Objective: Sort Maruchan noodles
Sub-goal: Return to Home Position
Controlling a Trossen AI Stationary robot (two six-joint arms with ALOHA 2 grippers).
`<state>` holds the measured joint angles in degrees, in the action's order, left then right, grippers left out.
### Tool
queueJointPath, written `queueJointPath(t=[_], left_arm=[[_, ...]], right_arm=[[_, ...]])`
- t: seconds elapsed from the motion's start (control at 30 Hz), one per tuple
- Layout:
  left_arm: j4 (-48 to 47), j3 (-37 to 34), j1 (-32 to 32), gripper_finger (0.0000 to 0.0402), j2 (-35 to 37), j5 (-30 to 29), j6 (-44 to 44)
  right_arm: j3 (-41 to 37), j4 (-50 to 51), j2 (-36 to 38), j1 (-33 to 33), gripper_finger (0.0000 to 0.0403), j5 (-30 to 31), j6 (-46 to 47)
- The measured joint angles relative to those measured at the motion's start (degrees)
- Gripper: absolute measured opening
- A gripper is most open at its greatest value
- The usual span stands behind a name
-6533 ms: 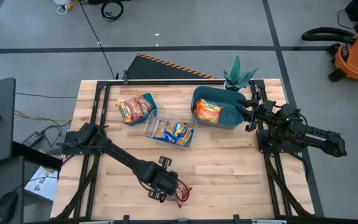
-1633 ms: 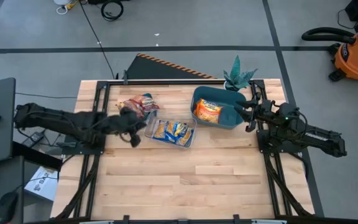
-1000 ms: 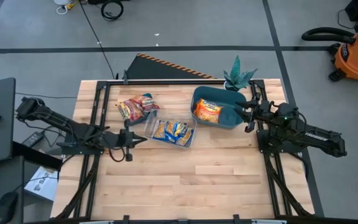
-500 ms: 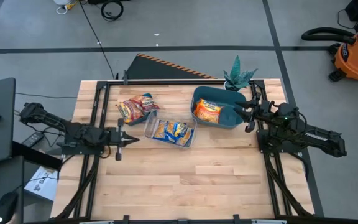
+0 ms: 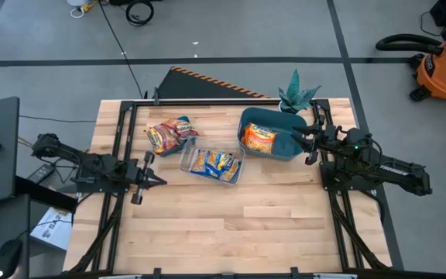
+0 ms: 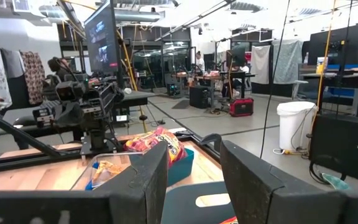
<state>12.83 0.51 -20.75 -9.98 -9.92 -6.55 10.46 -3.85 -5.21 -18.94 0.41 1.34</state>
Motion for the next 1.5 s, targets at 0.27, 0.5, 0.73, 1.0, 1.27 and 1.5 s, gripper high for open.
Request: queueJointPath(t=[0.27,0.5,0.73,1.0,1.27,1.5], left_arm=[[-0.7,0.0,0.0,0.0026,-0.1,0.4,14.6],[-0.7,0.0,0.0,0.0028,-0.1,0.4,16.4],[-0.7,-0.1,0.0,0.0029,-0.1,0.4,16.4],[-0.7,-0.1,0.0,0.0029,-0.1,0.4,16.4],[-0.7,-0.1,0.0,0.0029,-0.1,0.4,16.4],[-0.7,-0.1,0.0,0.0029,-0.1,0.4,16.4]], right_arm=[[0.0,-0.1,0.0,0.0,0.0153,0.0,0.0],[0.0,-0.1,0.0,0.0,0.0153,0.0,0.0],[0.0,-0.1,0.0,0.0,0.0153,0.0,0.0],[0.0,-0.1,0.0,0.0,0.0153,0.0,0.0],[0.0,-0.1,0.0,0.0,0.0153,0.0,0.0],[0.0,-0.1,0.0,0.0,0.0153,0.0,0.0]])
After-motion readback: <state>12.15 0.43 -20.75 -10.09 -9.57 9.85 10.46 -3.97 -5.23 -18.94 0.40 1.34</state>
